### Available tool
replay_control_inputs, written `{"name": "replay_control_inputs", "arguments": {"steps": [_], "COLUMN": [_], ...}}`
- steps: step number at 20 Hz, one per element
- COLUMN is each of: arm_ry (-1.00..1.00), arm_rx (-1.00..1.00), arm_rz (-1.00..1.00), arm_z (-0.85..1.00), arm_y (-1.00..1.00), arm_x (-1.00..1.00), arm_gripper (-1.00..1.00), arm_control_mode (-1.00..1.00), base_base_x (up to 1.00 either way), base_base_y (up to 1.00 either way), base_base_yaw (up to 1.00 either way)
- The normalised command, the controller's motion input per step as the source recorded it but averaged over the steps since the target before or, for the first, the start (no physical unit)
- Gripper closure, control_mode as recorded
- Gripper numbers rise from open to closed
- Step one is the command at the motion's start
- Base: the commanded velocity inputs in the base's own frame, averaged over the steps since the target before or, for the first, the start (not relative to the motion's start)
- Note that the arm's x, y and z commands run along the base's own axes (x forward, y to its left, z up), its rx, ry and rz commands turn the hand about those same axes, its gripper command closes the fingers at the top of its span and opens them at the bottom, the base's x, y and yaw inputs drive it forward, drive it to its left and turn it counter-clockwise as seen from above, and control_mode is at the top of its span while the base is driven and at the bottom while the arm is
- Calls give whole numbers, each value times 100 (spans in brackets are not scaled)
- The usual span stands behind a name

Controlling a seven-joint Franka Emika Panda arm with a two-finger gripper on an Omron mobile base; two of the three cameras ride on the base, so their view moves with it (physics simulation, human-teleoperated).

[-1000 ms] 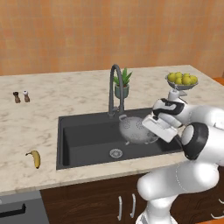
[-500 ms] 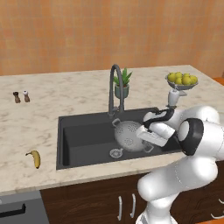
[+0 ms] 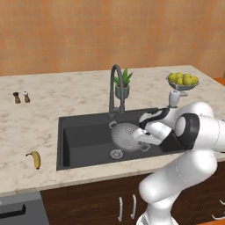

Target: Put the colander in the sink, put the banana in the colander, and turn on the sink faucet and pour water over the colander.

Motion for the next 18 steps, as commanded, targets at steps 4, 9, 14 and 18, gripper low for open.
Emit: {"name": "replay_control_inputs", "arguments": {"steps": [4,9,14,18], "arm_ry": [-16,-4,0,0], "arm_rx": [0,-2,-3,0], "arm_rz": [42,43,42,42], "arm_z": [0,-2,-18,-28], "arm_y": [0,-15,-50,-65], "arm_x": [0,11,24,42], "arm_gripper": [100,100,100,100], "arm_control_mode": [-100,-100,-100,-100], "base_base_x": [0,0,0,0], "base_base_y": [0,0,0,0], "base_base_yaw": [0,0,0,0]}}
